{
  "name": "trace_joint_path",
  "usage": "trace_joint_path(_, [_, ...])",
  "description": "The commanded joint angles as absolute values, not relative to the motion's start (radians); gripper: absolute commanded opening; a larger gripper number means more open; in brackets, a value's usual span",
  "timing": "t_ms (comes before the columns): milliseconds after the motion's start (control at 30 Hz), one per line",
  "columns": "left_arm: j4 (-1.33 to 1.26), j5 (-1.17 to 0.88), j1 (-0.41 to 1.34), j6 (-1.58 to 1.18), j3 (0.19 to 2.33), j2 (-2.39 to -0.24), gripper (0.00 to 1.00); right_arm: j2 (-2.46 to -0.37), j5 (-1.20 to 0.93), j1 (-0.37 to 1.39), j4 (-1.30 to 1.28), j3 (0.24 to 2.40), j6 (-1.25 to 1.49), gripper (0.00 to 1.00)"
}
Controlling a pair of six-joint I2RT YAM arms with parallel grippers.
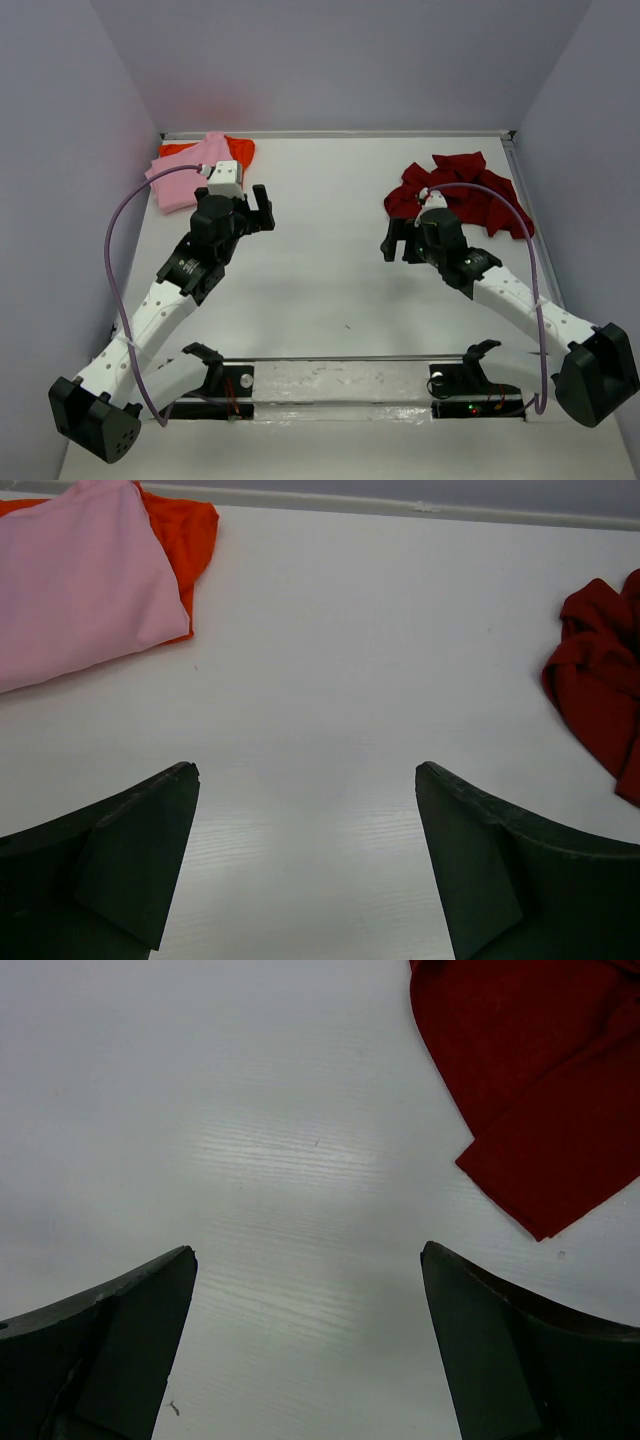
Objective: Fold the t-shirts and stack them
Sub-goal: Pick up the crumpled T-shirt from the corner of the board.
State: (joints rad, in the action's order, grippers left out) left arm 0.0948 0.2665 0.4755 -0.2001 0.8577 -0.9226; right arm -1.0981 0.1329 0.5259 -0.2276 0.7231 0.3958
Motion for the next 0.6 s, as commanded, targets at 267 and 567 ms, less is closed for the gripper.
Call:
trace_joint_path(267, [0.060,0.262,0.462,-0.183,0.861,-0.904,0.99,-1.055,0.229,0.537,-0.080,0.680,0.385,1.00])
trace_joint_path(567, [0.055,0.226,0.456,-0.193,0.854,-0.896,0.99,-1.528,0.494,0.496,-0.277,1.258,0.288,1.00])
